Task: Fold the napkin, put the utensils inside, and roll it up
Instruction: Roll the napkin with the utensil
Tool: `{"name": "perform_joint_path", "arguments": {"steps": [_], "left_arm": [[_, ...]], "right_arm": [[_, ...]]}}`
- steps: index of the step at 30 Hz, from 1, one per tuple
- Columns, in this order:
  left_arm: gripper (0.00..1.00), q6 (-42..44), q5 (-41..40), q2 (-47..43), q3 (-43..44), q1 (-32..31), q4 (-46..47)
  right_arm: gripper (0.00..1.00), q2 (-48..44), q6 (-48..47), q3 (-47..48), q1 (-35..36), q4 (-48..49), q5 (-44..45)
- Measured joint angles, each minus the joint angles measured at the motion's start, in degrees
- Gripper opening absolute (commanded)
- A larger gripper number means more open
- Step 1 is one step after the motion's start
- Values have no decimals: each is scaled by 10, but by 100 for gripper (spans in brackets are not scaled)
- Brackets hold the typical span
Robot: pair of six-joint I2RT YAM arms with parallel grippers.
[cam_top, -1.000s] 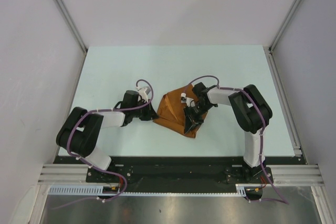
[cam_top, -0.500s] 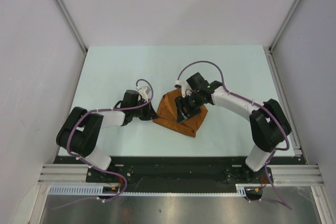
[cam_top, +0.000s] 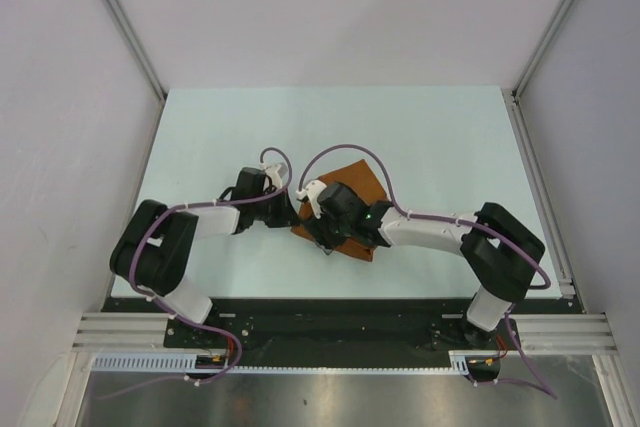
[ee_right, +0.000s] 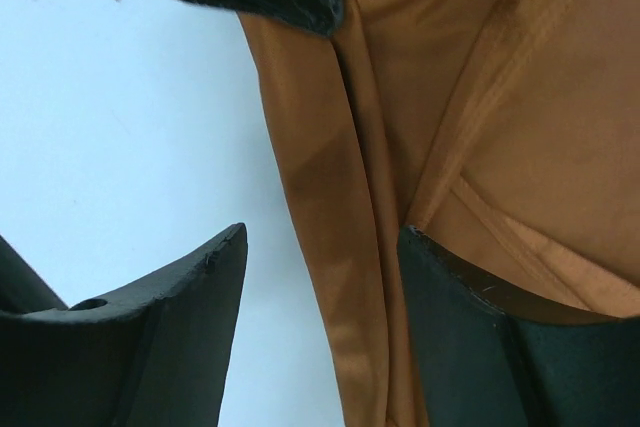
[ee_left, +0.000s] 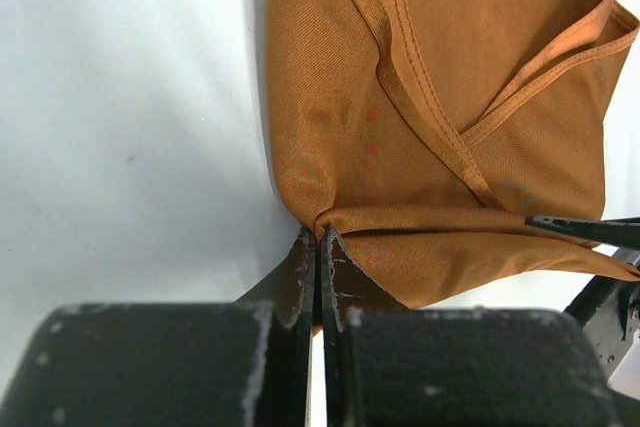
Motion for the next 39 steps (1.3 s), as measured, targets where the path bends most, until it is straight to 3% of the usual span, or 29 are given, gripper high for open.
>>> {"name": "perform_joint_path", "arguments": {"steps": [6,16,17,18,21,23,27,31,34,39], "left_arm": [[0,-5,3,7,14,1,-23],[0,-12,15,18,31,4,-43],[0,-13,16,18,32,4,-45],[0,-13,16,18,32,4,-45],[0,-13,17,18,32,4,-45],[1,-13,17,18,32,4,-45],[14,-16,17,18,32,4,-45],[41,-28,17,11,32,7,-48],[53,-37,16,-8,31,10,-50],[61,-44,1,-68,25,21,-47]], "right_arm": [[67,43,-34,0,9,53,6],[64,75,-55,3,6,64,7],[62,79,-57,6,5,65,8],[52,80,-57,7,3,66,7],[37,87,-59,16,-7,64,1],[33,89,-56,21,-19,61,-15],[24,92,-47,27,-41,52,-75],[20,98,-39,38,-56,37,-123],[19,106,-26,48,-64,19,-164],[18,113,3,53,-80,3,-233]]}}
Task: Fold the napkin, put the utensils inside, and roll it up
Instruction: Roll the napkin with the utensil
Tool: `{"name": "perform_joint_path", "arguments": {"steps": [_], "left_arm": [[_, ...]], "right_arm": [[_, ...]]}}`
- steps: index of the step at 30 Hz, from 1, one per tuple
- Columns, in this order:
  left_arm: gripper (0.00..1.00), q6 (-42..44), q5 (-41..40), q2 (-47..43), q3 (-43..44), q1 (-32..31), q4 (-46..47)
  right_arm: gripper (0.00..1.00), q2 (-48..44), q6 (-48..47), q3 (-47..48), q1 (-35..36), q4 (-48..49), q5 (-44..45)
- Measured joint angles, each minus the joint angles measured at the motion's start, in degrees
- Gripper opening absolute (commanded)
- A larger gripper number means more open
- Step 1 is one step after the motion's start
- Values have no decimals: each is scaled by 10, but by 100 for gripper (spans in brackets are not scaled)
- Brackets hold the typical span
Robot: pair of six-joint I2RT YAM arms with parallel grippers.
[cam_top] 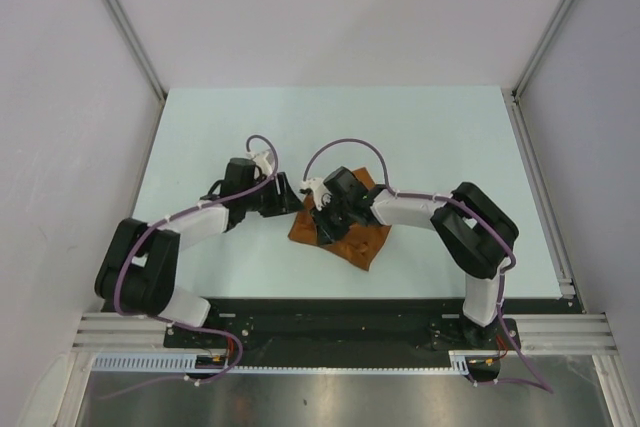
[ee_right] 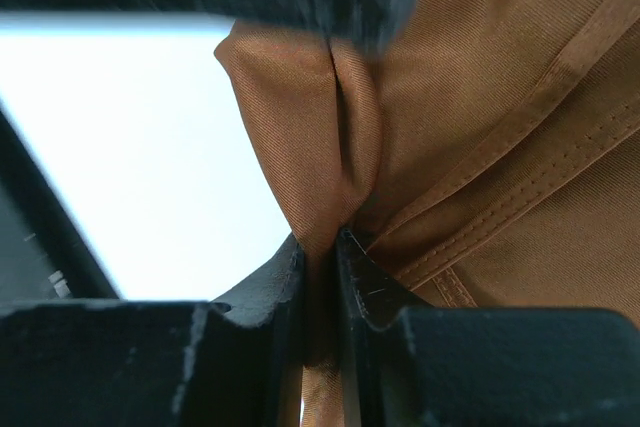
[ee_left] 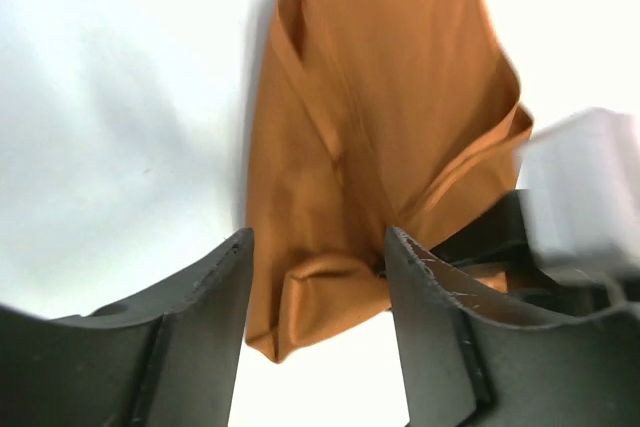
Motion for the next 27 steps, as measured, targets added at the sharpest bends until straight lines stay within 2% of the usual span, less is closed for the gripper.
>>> {"name": "perform_joint_path", "arguments": {"steps": [6,10,13,19,27], "left_arm": [[67,0,-16,-65,-43,8,14],[75,-4,-6,-98,-94,8,26],[76,-14,12,-113,-125,8,44],[76,-38,34,-109,-157,1,85],[69,-71,49,-38,-160,-9,157]], "right_arm": [[18,3,41,-15,-27,-11,-93],[17,22,61,-13,-51,-14,-153],[18,45,71,0,-71,-22,-200],[17,82,84,20,-96,-34,-267],[17,119,86,41,-114,-47,-327]]}}
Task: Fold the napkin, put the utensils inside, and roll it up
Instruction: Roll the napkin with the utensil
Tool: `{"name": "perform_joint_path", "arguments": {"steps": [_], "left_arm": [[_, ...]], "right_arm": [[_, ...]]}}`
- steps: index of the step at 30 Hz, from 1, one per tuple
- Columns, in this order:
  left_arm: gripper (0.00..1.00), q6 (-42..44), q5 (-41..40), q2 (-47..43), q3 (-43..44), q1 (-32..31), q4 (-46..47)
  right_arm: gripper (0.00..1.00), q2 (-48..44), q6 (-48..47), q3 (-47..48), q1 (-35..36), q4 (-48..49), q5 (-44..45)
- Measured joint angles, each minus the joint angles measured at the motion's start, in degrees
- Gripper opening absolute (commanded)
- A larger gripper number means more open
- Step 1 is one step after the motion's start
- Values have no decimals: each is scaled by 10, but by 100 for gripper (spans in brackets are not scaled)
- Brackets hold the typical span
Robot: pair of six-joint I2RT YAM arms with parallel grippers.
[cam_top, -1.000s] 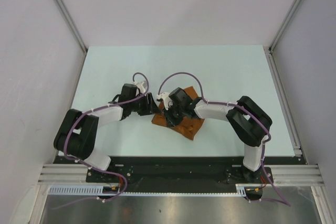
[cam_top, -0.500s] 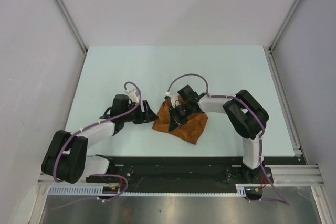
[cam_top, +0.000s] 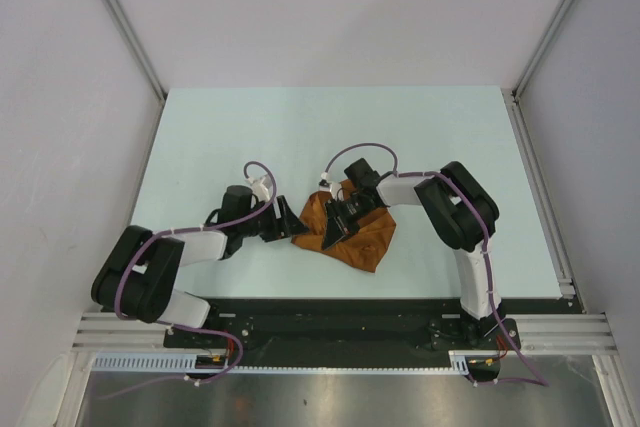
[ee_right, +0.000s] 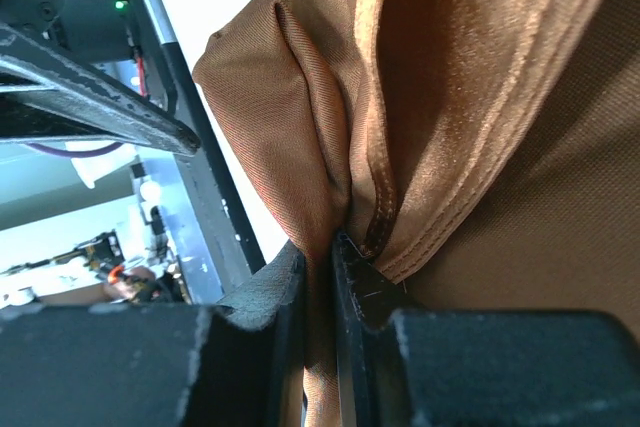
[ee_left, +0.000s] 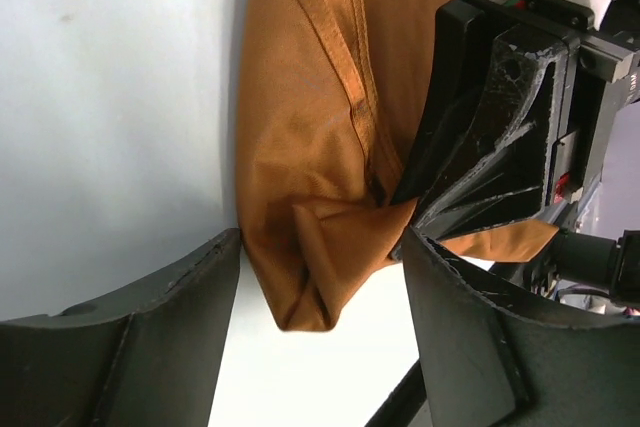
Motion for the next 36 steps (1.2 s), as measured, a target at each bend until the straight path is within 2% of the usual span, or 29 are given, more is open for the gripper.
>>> {"name": "perform_joint_path", "arguments": {"steps": [2,7,8,11,14,17,18,21,26,29,36], "left_arm": [[65,-5,3,13,2,-2,15],[36,-19,6,47,8,-7,39],[24,-21,5,54,9,-9,42],[0,-26,3,67,10,-15,42],[0,-28,1,70,10,-19,39],[0,-27,-1,70,13,-20,33],[0,-25,-1,70,15,-20,28],[0,-18,-2,70,23,-21,11],[0,-12,-3,70,33,-22,-10],[0,-8,-3,70,38,-22,-21],[0,-4,-4,70,43,-23,-31]], "right_arm": [[17,7,0,3,-3,-1,-12],[18,21,0,12,-9,-8,-33],[18,23,0,14,-9,-9,-36],[20,26,-1,16,-11,-12,-41],[26,27,-1,17,-13,-17,-43],[38,27,1,20,-15,-26,-47],[46,26,1,22,-15,-32,-49],[56,8,2,24,-15,-55,-38],[64,-53,-2,24,-14,-90,40],[65,-107,-12,24,-2,-96,120],[65,-182,-35,-11,97,-40,279]]}}
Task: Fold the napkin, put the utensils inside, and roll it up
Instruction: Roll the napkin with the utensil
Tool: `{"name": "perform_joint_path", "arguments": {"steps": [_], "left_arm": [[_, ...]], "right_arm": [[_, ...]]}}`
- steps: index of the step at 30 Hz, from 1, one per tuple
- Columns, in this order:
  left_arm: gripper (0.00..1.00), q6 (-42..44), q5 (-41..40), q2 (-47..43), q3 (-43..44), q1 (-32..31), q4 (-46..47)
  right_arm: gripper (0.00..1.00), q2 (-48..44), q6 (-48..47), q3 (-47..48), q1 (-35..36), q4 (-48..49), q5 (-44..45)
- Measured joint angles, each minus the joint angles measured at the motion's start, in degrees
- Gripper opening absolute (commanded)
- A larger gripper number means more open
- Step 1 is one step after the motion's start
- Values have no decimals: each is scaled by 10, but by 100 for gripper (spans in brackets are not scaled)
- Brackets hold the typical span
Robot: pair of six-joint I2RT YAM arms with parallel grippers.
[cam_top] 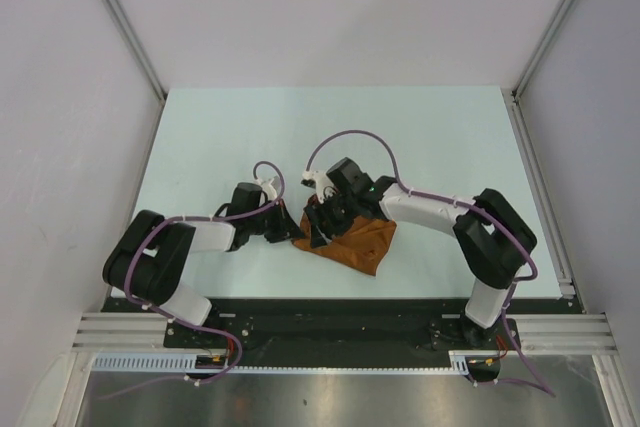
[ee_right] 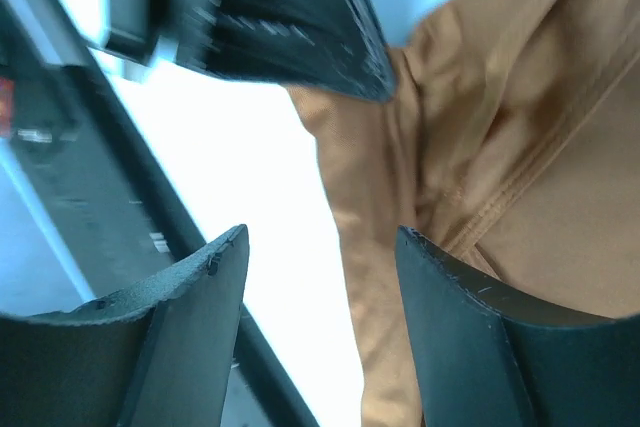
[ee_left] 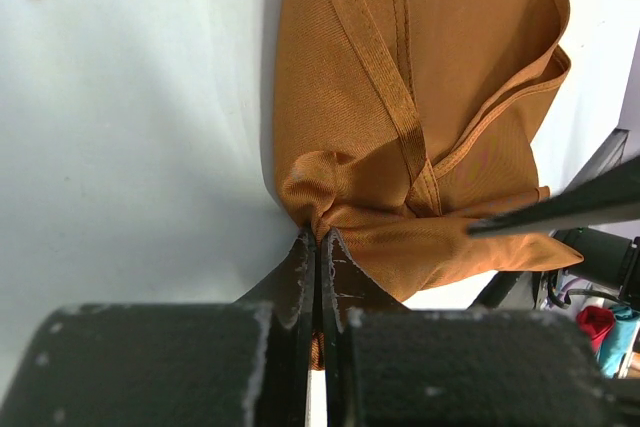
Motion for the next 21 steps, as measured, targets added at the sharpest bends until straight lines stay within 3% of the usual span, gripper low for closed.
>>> {"name": "perform_joint_path", "arguments": {"steps": [7,15,18,20,21], "left_arm": [[0,1,0,0,7,0,-13],[0,2,0,0,9,0,-19],[0,4,0,0,10,0,-21],[0,5,0,0,11,0,-21],[7,5,1,0,11,0,-21]], "right_arm": [[63,11,-14,-34,11,25,51],[54,33,-25,-35,11,42,27],[41,44,-26,-35,11,43,15],[27,50,-25,-35,8,46,5],[24,54,-24,-35,4,48,-1]]}}
